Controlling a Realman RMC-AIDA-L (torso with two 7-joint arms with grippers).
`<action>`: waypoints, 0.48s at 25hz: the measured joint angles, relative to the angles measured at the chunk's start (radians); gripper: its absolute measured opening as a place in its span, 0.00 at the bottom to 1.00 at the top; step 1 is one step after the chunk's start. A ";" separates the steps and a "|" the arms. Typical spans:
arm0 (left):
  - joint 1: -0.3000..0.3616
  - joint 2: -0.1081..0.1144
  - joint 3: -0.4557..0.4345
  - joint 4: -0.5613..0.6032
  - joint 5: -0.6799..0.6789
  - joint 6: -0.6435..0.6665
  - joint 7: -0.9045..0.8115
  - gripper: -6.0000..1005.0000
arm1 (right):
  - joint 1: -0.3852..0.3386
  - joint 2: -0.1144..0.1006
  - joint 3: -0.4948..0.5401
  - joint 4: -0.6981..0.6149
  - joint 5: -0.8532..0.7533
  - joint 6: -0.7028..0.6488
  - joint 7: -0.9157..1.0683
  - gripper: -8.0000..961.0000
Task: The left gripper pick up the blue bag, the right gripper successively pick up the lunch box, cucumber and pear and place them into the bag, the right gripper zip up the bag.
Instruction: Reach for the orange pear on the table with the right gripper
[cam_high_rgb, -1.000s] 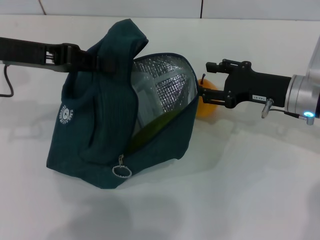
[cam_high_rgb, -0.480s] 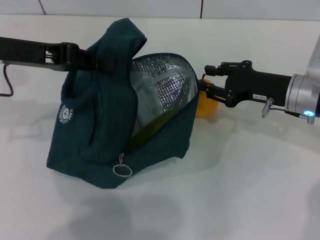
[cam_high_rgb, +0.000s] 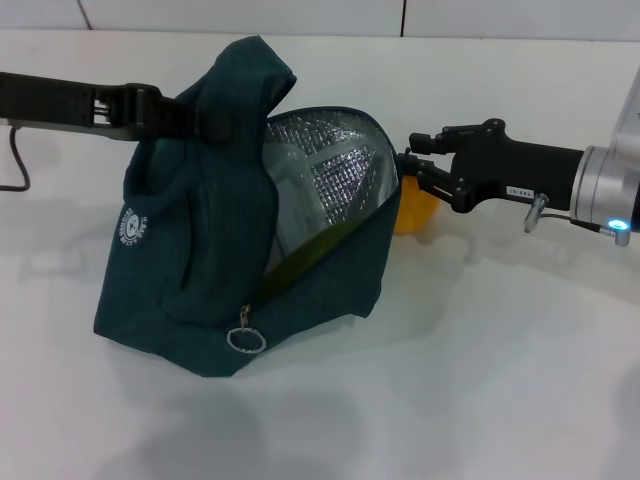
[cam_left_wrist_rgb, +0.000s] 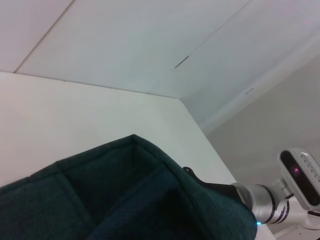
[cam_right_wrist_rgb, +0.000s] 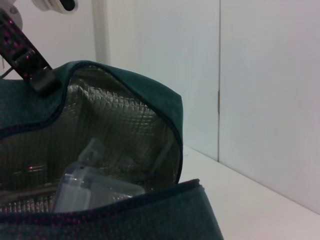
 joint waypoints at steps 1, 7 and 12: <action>0.000 0.000 0.000 0.000 0.001 0.000 0.000 0.04 | 0.000 0.000 0.000 0.000 0.000 -0.001 -0.004 0.27; -0.002 -0.001 0.000 0.000 0.004 0.000 0.002 0.04 | -0.002 0.000 0.000 0.000 0.000 -0.012 -0.026 0.24; 0.002 0.001 0.000 0.000 0.003 0.000 0.006 0.04 | -0.005 0.000 0.003 0.000 0.000 -0.019 -0.038 0.19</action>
